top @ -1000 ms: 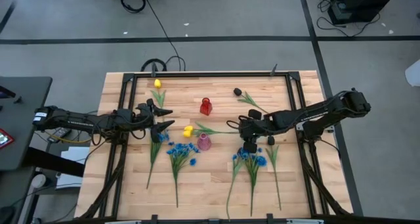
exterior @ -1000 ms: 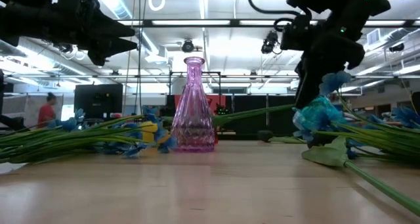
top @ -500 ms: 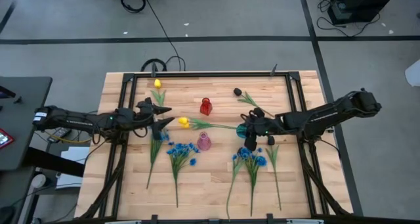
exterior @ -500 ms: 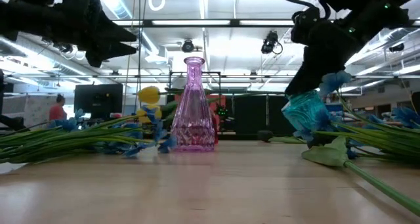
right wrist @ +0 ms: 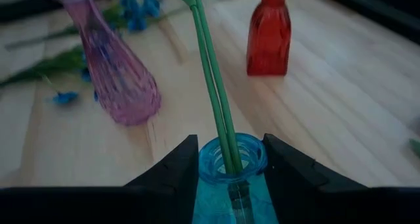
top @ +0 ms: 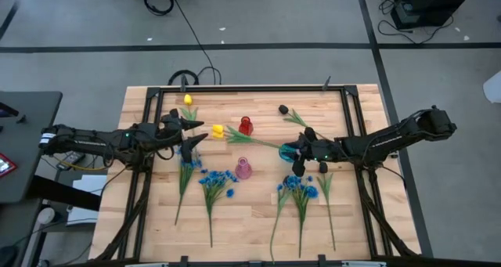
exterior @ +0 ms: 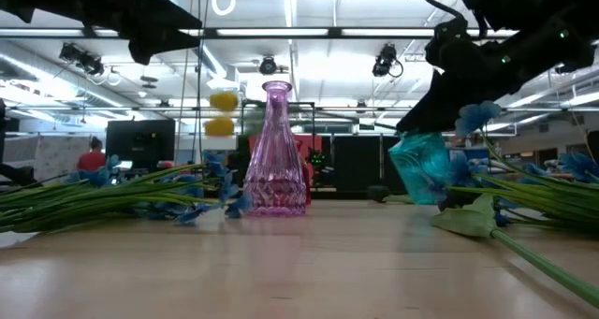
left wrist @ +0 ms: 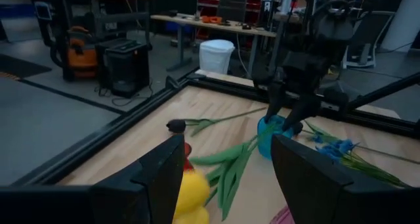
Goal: Sort flowers into vase by color
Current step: Put the blue vase containing the yellow flowers on the center of the table upright
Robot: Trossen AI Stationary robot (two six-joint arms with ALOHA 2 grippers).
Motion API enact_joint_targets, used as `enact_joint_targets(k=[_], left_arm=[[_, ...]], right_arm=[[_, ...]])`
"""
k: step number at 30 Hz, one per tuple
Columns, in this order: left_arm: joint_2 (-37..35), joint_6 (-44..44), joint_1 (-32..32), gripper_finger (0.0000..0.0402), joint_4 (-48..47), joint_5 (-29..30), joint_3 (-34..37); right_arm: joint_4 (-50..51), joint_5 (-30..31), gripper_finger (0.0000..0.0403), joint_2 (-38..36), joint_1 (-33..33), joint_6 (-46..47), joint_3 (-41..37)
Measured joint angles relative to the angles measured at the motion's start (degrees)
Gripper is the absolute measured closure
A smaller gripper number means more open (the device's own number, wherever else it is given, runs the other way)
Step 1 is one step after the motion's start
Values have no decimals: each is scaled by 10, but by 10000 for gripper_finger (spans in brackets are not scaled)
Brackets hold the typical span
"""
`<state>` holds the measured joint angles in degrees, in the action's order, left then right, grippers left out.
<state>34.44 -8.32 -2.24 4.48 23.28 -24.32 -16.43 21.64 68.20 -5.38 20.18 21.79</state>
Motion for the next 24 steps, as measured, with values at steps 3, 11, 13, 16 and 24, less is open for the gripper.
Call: enact_joint_targets(k=[3, 11, 13, 16, 24], left_arm=[[0, 2, 0, 170, 3, 1, 0], [0, 2, 0, 170, 2, 1, 0], [0, 2, 0, 170, -3, 1, 0], [1, -2, 0, 170, -16, 1, 0], [83, -100, -4, 170, -13, -52, 1]], right_arm=[[-73, 11, 247, 0, 3, -14, -27], [-179, 43, 247, 0, 4, -52, -73], [-200, 44, 247, 0, 4, -54, -86], [-233, 44, 247, 0, 4, -54, -104], [-282, 50, 247, 0, 4, -59, -138]])
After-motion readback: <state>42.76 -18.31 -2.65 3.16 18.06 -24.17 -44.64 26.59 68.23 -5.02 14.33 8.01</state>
